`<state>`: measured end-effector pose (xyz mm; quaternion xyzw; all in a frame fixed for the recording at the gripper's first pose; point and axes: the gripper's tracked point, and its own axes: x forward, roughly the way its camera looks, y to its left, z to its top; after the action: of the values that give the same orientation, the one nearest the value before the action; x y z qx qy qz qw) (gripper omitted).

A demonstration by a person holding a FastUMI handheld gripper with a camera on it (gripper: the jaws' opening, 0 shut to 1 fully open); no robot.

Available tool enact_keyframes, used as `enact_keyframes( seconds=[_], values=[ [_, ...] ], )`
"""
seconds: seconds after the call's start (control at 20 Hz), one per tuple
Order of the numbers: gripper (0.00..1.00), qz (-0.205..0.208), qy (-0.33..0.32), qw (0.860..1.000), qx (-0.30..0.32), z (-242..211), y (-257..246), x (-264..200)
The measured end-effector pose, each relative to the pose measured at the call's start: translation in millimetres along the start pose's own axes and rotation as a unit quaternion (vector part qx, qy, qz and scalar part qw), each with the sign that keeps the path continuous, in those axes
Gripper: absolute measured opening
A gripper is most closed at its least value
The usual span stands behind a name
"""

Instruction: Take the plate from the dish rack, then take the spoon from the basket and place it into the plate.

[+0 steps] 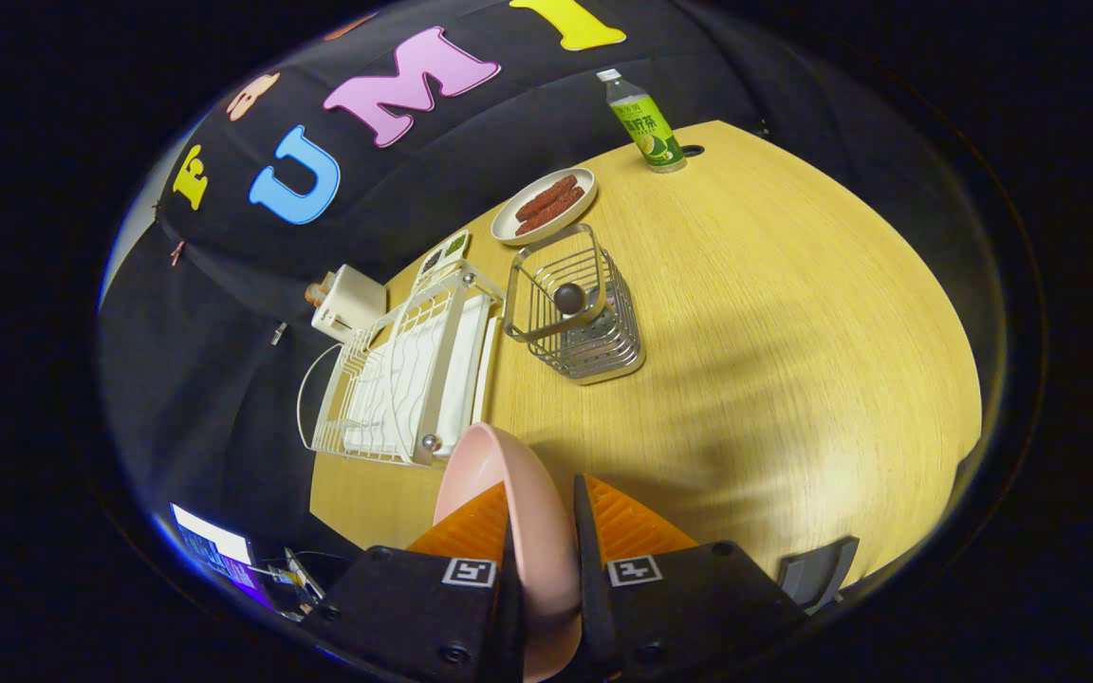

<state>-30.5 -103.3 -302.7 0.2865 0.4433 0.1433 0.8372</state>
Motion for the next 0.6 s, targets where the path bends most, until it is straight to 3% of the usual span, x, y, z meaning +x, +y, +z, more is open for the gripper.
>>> enact_keyframes(
  seconds=[0.35, 0.5, 0.55, 0.6],
  values=[
    [0.33, 0.005, 0.008, 0.999, -0.037, -0.9, -22.6, 16.9],
    [0.52, -0.001, -0.02, 0.999, -0.034, 13.9, -29.6, 11.6],
    [0.66, -0.001, -0.029, 0.999, -0.042, 17.8, -31.1, 8.9],
    [0.73, -0.003, -0.036, 0.998, -0.056, 20.9, -34.0, 6.4]
  ],
)
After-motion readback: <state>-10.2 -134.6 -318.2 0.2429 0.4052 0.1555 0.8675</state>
